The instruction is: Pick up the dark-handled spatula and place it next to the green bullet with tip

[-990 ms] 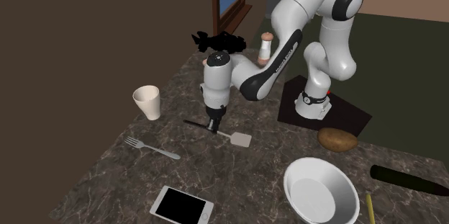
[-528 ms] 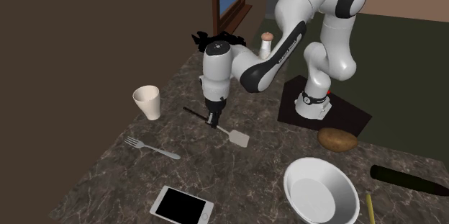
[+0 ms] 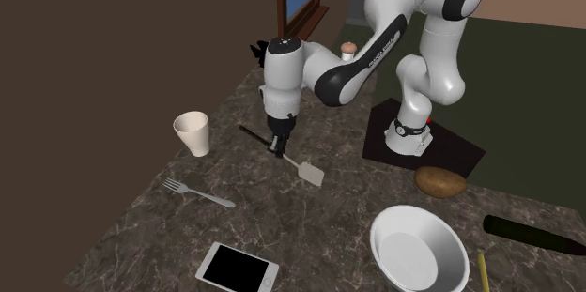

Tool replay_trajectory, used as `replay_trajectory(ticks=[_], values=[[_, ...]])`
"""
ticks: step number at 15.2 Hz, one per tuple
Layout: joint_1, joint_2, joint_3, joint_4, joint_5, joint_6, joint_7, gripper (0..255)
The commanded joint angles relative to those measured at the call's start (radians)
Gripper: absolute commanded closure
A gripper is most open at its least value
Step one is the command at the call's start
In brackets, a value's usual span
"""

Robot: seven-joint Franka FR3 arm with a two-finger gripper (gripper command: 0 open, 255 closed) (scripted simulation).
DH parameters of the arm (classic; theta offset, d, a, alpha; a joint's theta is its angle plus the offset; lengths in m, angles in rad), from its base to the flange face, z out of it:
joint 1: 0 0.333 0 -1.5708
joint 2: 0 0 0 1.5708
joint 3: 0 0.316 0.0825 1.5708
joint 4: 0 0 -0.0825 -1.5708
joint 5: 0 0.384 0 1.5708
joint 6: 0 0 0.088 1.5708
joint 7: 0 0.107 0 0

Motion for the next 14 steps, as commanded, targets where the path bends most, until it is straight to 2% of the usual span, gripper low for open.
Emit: replay_trajectory(ticks=[1,6,14], values=[[0.001,-0.007,0.001,0.023,0.001,-0.030,-0.001,255],[0.001,-0.023,0.001,0.062,0.004,-0.085,-0.005,255],[0.089,-0.145,0.081,-0.089,0.003,-0.066,0.166,255]])
